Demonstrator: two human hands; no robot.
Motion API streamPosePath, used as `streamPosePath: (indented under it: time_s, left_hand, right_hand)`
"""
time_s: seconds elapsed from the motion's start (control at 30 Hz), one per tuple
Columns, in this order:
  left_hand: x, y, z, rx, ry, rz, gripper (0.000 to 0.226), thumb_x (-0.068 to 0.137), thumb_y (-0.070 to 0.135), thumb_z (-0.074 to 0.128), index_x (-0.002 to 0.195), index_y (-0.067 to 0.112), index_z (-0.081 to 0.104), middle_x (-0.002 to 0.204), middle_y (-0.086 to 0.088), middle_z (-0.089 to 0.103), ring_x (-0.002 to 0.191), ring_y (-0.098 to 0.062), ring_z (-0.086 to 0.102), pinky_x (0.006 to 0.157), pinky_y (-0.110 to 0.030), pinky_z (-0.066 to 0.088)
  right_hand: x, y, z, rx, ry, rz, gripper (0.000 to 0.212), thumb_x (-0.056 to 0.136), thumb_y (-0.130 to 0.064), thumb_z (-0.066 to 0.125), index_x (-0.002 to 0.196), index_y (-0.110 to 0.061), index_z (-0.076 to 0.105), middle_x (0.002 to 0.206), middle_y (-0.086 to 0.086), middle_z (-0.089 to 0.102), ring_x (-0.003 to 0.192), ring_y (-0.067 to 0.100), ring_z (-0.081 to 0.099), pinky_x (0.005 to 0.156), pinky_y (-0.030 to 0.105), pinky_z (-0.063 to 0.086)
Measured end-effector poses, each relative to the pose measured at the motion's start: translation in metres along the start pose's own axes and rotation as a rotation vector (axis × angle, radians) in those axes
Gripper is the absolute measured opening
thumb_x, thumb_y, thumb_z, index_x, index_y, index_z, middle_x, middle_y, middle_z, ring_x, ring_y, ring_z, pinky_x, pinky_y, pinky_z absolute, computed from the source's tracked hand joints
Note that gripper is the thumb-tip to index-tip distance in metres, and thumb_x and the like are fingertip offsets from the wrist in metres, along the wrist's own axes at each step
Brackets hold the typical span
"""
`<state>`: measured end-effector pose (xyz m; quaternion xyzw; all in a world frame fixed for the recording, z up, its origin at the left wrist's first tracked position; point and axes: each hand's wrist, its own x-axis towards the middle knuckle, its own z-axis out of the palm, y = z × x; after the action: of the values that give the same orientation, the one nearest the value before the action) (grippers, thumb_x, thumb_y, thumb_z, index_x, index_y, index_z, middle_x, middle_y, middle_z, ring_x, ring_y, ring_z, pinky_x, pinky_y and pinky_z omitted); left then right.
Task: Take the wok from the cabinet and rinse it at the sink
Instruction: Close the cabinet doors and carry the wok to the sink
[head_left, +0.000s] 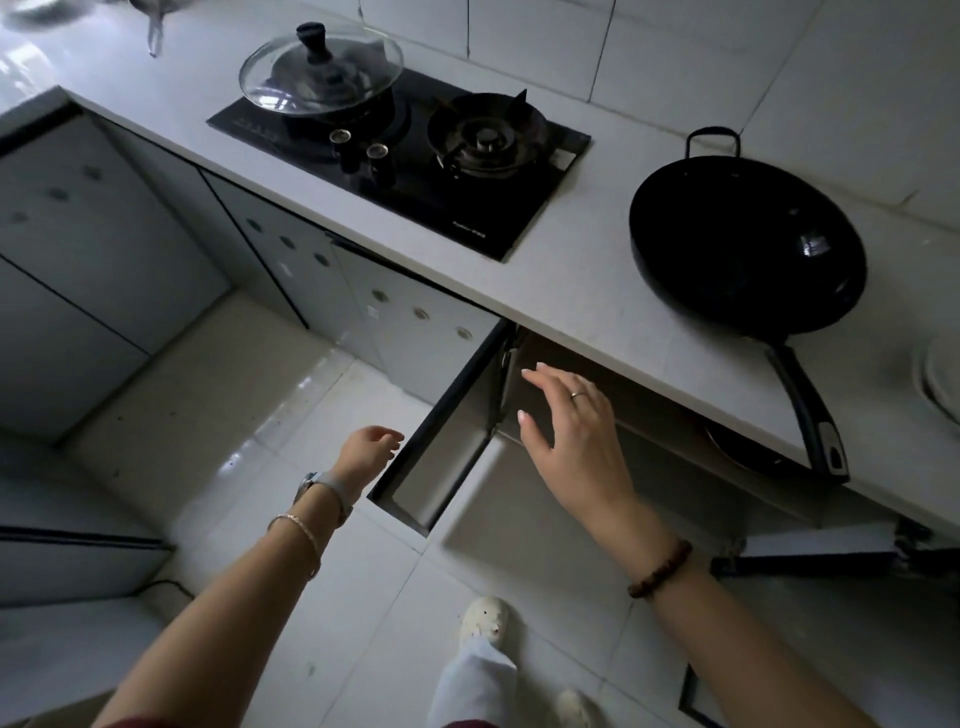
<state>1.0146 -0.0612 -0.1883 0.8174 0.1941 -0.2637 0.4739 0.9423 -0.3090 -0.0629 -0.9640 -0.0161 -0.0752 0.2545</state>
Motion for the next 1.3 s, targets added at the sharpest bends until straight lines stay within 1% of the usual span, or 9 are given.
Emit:
streamPosePath:
  time_s: [0.1, 0.3, 0.43, 0.6, 0.83, 0.9, 1.13, 1.23, 1.3]
  left_hand:
    - [0.008, 0.001, 0.004, 0.077, -0.044, -0.007, 0.024, 0.094, 0.005, 0.044, 0.097, 0.007, 0.068, 0.106, -0.015, 0.067, 0.095, -0.029, 0.06, 0.093, -0.039, 0.05]
    - [0.021, 0.005, 0.01, 0.182, -0.08, -0.091, 0.025, 0.093, 0.014, 0.047, 0.099, 0.002, 0.067, 0.108, -0.021, 0.066, 0.102, -0.036, 0.062, 0.094, -0.043, 0.052]
    - [0.011, 0.006, 0.032, 0.267, -0.048, -0.09, 0.021, 0.094, 0.027, 0.048, 0.095, 0.01, 0.062, 0.099, -0.012, 0.065, 0.095, -0.03, 0.062, 0.093, -0.042, 0.051]
    - [-0.011, 0.013, 0.073, 0.091, -0.183, -0.144, 0.026, 0.098, 0.02, 0.048, 0.105, -0.002, 0.057, 0.105, -0.02, 0.062, 0.083, -0.027, 0.061, 0.072, -0.033, 0.054]
    - [-0.049, 0.039, 0.17, -0.119, -0.366, -0.151, 0.026, 0.1, 0.018, 0.043, 0.107, -0.003, 0.056, 0.093, -0.016, 0.059, 0.077, -0.025, 0.06, 0.074, -0.031, 0.053]
    - [-0.058, 0.051, 0.202, -0.203, -0.372, -0.142, 0.022, 0.1, 0.016, 0.042, 0.098, -0.001, 0.057, 0.091, -0.015, 0.059, 0.08, -0.024, 0.06, 0.076, -0.031, 0.052]
    - [-0.048, 0.108, 0.299, -0.533, -0.47, -0.185, 0.025, 0.1, 0.009, 0.037, 0.08, 0.008, 0.052, 0.085, -0.009, 0.054, 0.095, -0.027, 0.059, 0.103, -0.04, 0.04]
    - [-0.043, 0.124, 0.328, -0.639, -0.428, -0.195, 0.025, 0.099, 0.005, 0.038, 0.078, 0.008, 0.05, 0.085, -0.008, 0.056, 0.101, -0.028, 0.058, 0.103, -0.039, 0.04]
    - [-0.041, 0.132, 0.341, -0.691, -0.379, -0.2, 0.023, 0.099, 0.005, 0.038, 0.08, 0.008, 0.052, 0.085, -0.007, 0.056, 0.096, -0.024, 0.06, 0.105, -0.038, 0.04]
  right_hand:
    - [0.001, 0.004, -0.001, -0.002, -0.002, 0.029, 0.041, 0.094, -0.027, 0.054, 0.134, -0.018, 0.051, 0.141, 0.002, 0.049, 0.132, 0.016, 0.04, 0.111, 0.031, 0.032]
    - [-0.008, 0.023, -0.013, -0.03, 0.044, 0.093, 0.042, 0.093, -0.027, 0.054, 0.134, -0.017, 0.052, 0.141, 0.002, 0.049, 0.133, 0.016, 0.04, 0.112, 0.03, 0.032]
    - [-0.027, 0.044, -0.026, -0.03, 0.122, 0.176, 0.045, 0.092, -0.025, 0.059, 0.135, -0.017, 0.05, 0.143, 0.002, 0.047, 0.133, 0.015, 0.038, 0.11, 0.027, 0.03]
    - [-0.054, 0.08, -0.045, -0.029, 0.192, 0.248, 0.046, 0.092, -0.026, 0.058, 0.136, -0.017, 0.049, 0.142, 0.002, 0.046, 0.134, 0.015, 0.037, 0.111, 0.03, 0.034]
    - [-0.095, 0.132, -0.084, -0.061, 0.258, 0.29, 0.043, 0.093, -0.024, 0.057, 0.134, -0.013, 0.051, 0.138, 0.003, 0.05, 0.131, 0.017, 0.044, 0.112, 0.027, 0.031]
    - [-0.11, 0.149, -0.098, -0.056, 0.278, 0.349, 0.044, 0.093, -0.024, 0.056, 0.135, -0.013, 0.049, 0.138, 0.003, 0.05, 0.13, 0.015, 0.044, 0.111, 0.022, 0.028]
    - [-0.175, 0.217, -0.142, -0.029, 0.354, 0.582, 0.042, 0.094, -0.024, 0.055, 0.135, -0.015, 0.048, 0.134, 0.001, 0.054, 0.127, 0.015, 0.047, 0.106, 0.023, 0.032]
    - [-0.2, 0.238, -0.154, -0.028, 0.378, 0.642, 0.041, 0.095, -0.023, 0.054, 0.135, -0.015, 0.048, 0.134, 0.002, 0.054, 0.126, 0.016, 0.046, 0.106, 0.028, 0.037]
    - [-0.212, 0.246, -0.157, -0.007, 0.392, 0.666, 0.04, 0.095, -0.023, 0.053, 0.134, -0.014, 0.048, 0.133, 0.003, 0.054, 0.125, 0.017, 0.047, 0.105, 0.034, 0.041]
